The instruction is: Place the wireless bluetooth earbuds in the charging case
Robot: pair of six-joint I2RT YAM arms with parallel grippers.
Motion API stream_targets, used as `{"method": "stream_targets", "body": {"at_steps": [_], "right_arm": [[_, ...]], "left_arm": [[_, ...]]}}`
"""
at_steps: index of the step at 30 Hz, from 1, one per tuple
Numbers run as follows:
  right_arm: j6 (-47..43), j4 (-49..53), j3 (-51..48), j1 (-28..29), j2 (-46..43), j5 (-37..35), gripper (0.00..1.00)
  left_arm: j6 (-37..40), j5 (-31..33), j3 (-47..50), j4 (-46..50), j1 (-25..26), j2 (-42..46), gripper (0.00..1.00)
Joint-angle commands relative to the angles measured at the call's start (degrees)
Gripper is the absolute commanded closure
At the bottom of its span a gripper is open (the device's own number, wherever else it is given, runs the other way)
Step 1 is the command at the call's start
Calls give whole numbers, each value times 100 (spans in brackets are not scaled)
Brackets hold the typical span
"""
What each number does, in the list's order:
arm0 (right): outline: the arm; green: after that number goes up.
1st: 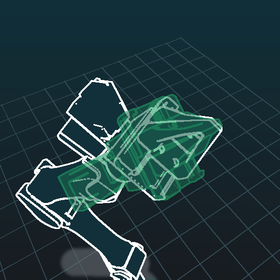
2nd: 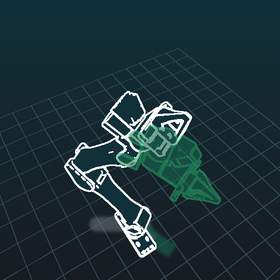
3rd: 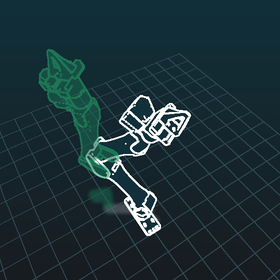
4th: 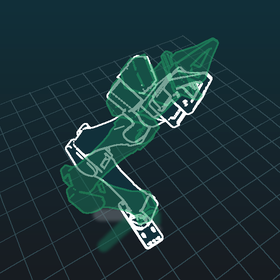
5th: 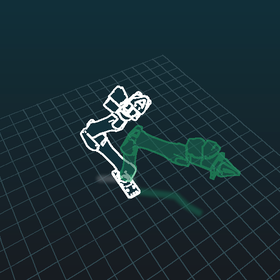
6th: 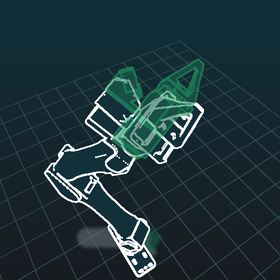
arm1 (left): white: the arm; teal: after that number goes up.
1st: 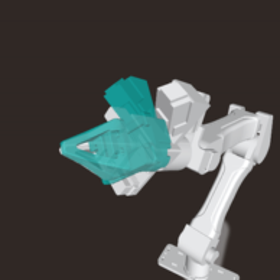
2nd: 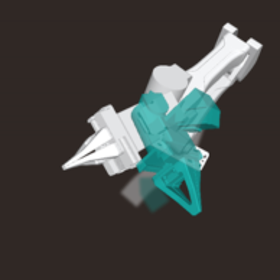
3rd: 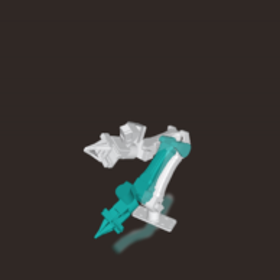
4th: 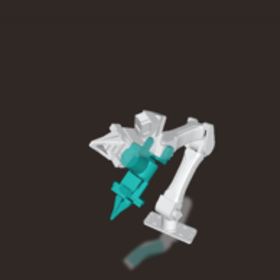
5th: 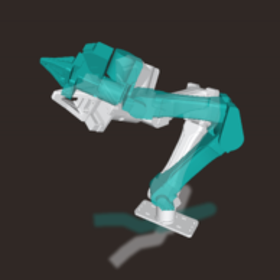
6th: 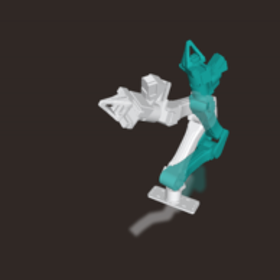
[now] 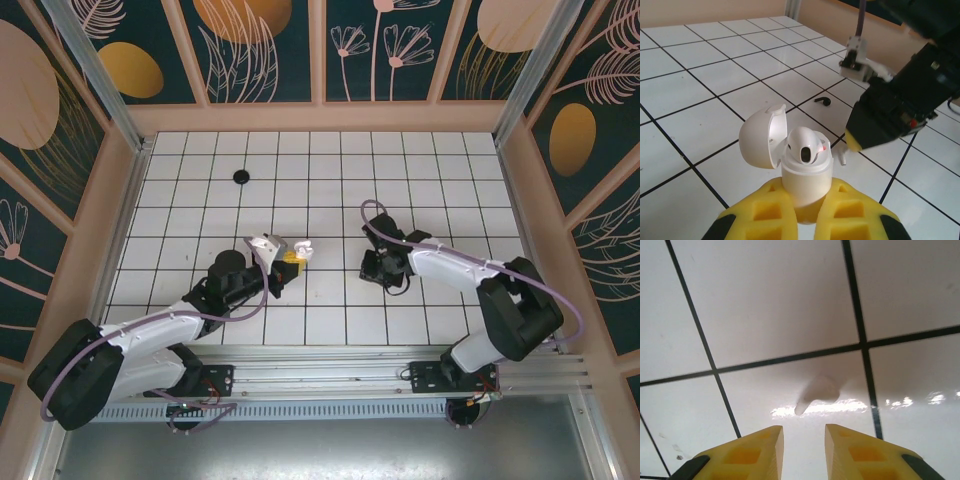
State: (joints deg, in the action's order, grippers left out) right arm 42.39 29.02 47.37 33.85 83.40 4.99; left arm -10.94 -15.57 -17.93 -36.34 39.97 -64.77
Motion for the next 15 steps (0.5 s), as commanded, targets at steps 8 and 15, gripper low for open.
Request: {"method": "stream_targets", "body": {"at_steps": [8,15], "right_arm": [[29,-449,-456,-475,-330,518,71],[559,-1164,-876,-432,-326,617,67]], "left_arm": [[100,-77,-239,-55,-12,-210,100],[131,-102,-257,-49,-11,-251,100]]}}
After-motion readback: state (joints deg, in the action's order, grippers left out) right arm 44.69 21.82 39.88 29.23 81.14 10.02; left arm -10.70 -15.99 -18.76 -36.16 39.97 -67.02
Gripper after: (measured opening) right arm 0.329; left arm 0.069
